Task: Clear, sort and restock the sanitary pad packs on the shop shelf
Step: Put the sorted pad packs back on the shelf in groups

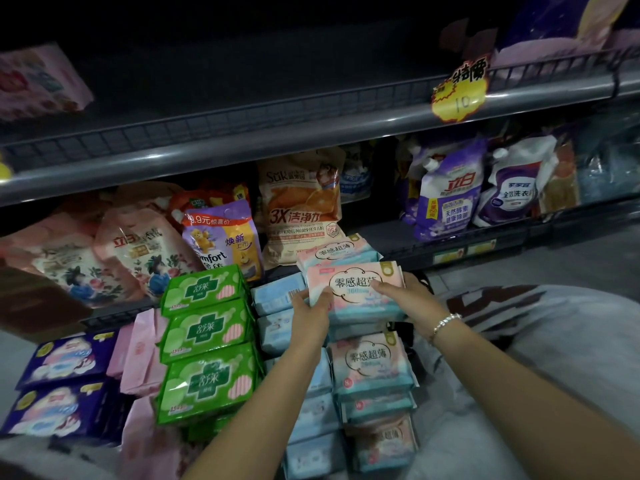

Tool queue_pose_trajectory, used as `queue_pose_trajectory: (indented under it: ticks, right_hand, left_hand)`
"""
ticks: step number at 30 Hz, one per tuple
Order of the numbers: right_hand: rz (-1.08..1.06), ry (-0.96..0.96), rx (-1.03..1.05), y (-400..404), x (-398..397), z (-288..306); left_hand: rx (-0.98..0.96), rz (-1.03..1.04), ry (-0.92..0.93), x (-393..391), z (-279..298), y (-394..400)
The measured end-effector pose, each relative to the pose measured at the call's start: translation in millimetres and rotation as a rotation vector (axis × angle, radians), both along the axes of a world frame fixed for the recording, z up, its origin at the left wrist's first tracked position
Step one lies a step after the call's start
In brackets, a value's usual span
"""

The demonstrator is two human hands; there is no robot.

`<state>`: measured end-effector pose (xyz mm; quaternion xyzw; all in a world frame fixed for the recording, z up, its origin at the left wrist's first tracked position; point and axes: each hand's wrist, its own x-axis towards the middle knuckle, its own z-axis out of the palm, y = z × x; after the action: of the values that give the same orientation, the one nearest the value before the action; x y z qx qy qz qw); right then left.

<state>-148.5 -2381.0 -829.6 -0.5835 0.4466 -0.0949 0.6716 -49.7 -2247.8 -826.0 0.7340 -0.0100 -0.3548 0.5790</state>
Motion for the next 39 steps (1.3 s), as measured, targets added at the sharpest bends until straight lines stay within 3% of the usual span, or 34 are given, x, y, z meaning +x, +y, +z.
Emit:
queue_pose_trajectory:
  ticks: [4, 9, 15, 18, 30, 39]
  right_hand:
    - [-0.028, 0.007, -0.024, -0.7, -4.8, -3.8]
    - [0.175, 0.176, -0.03, -4.9, -28.4, 3.2]
    - [0.462, 0.353, -0.008, -0.7, -50.6, 6.8]
    - [0.484, 0.448, -0.043, 3.6, -50.9, -1.9]
    - [0.473, 0.624, -0.269, -4.2, -44.8, -27.5]
    - [0.325, 0.461, -0.436, 11.3, -40.9, -20.3]
  left_hand:
    - [-0.036, 0.036, 0.044, -7.5, -3.2, 7.1]
    - [0.049, 0.015, 0.108, -17.3, -7.2, 33.6]
    - [0.223, -0.321, 0.138, -4.6, -4.8, 62.6]
    - [0.245, -0.385, 0.141, -6.0, -12.9, 64.2]
    - [0.245, -0.199, 0.032, -29.1, -44.9, 49.6]
    - [0.211, -0.089, -0.225, -27.7, -42.8, 46.4]
